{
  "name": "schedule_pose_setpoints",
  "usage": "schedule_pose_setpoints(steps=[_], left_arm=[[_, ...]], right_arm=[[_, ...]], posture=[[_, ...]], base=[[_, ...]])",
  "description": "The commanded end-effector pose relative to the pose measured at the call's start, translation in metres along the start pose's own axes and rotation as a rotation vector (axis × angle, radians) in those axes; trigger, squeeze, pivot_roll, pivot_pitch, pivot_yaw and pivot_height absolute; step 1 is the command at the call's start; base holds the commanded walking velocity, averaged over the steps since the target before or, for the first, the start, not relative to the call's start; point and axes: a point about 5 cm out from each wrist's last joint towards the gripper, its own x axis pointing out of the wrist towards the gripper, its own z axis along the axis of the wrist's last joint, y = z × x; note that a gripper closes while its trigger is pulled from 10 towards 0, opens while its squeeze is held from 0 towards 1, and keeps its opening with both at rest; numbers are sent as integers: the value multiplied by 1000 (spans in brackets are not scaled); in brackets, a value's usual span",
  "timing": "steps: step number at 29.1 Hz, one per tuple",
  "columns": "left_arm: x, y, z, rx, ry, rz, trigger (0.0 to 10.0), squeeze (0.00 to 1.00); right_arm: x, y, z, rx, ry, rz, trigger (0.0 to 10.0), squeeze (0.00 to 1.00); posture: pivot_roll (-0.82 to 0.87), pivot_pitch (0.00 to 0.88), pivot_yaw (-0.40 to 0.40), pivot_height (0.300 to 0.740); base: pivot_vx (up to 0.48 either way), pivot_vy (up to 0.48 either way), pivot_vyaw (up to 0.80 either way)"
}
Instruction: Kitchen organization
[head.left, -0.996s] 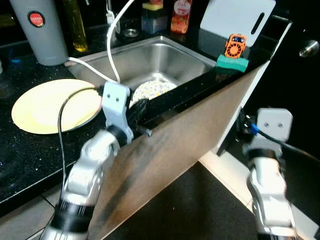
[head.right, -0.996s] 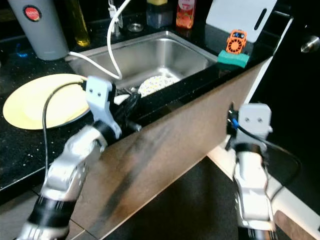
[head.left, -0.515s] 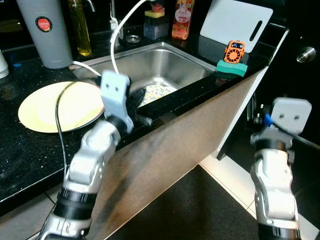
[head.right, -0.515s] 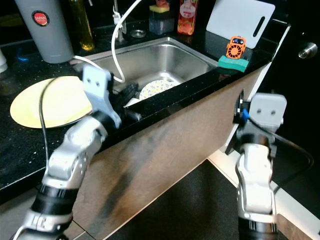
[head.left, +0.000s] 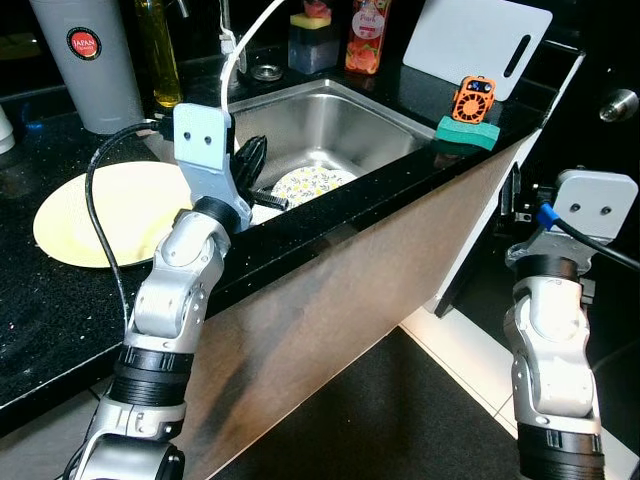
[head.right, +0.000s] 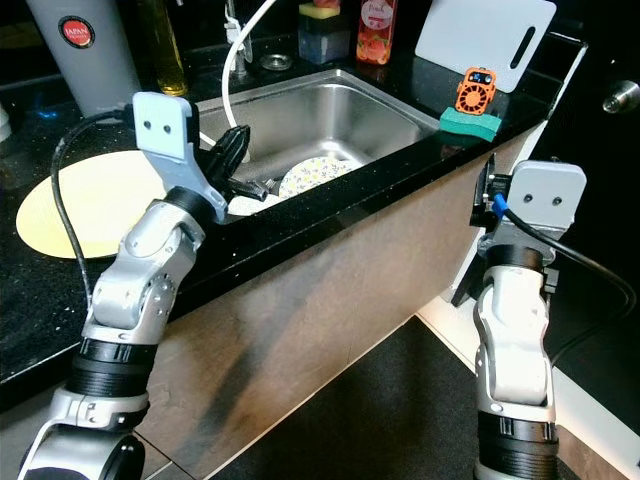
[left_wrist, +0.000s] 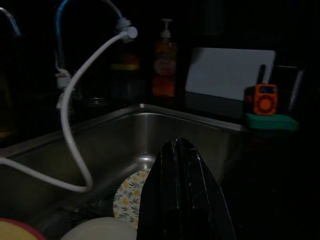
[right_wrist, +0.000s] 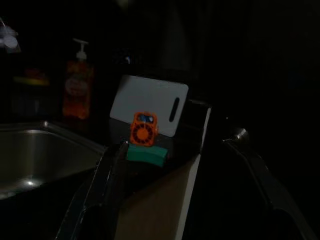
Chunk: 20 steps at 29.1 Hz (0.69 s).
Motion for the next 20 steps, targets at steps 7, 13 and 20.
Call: schedule_pose_setpoints(steps=[7,13,20], left_arm=[[7,-2,4,11,-32,12,10000,0],[15,-5,5,16,-35,25,10000,0],[12,-4,5,-11,-42,41,10000,0]], right_arm=[[7,-2,0,-2,5,1,10000,0],[9,0,-4,68,40,-16,10000,0],[10,-1,-1,64,41,11,10000,0]], posture=[[10,0,-54,740],[10,0,-54,740],[-14,0,-73,740]], base=[[0,0,0],[0,0,0],[0,0,0]])
